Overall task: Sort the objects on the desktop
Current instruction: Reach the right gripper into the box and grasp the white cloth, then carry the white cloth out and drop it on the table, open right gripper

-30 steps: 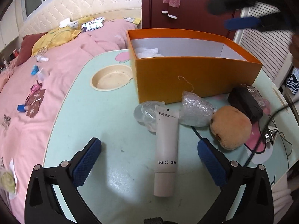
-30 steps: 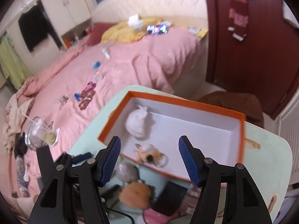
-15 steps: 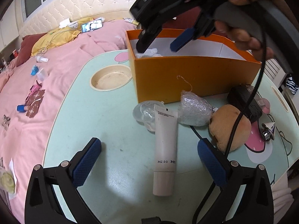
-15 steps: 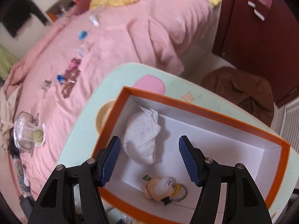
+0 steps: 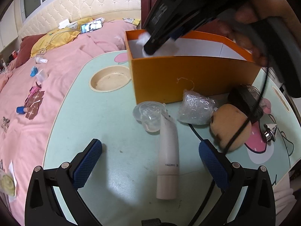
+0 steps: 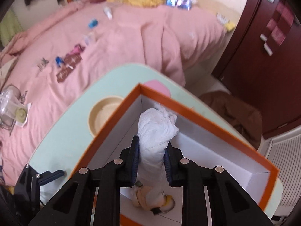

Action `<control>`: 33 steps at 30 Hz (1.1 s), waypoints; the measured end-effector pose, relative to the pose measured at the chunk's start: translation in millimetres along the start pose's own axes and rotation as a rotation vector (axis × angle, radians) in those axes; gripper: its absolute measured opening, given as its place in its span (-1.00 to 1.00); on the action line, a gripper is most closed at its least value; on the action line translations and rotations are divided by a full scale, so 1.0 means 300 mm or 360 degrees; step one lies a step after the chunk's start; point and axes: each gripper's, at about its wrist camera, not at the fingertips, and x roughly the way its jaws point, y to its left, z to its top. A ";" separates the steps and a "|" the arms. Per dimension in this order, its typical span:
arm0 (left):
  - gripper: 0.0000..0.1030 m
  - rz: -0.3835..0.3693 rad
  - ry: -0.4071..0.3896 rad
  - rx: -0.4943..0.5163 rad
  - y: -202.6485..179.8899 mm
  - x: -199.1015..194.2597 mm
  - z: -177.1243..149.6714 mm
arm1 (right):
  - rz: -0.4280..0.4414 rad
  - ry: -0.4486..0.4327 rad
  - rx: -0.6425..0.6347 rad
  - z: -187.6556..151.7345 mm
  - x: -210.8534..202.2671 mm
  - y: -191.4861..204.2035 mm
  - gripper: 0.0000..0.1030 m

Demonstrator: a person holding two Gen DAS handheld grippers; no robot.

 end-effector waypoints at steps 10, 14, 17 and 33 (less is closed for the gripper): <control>0.99 0.0000 0.0001 0.0005 0.004 -0.004 -0.001 | 0.0141 -0.0206 0.0128 -0.115 -0.227 -0.049 -0.56; 0.99 0.0001 -0.0001 0.0006 0.000 -0.006 -0.001 | 0.0210 -0.0236 0.0199 -0.210 -0.293 -0.064 -0.55; 0.99 -0.0001 -0.0002 0.0012 -0.004 -0.006 -0.001 | 0.0245 -0.0228 0.0255 -0.284 -0.313 -0.068 -0.54; 0.99 -0.0010 -0.0003 0.0027 0.004 -0.006 -0.004 | 0.0279 -0.0135 0.0418 -0.511 -0.229 -0.041 -0.15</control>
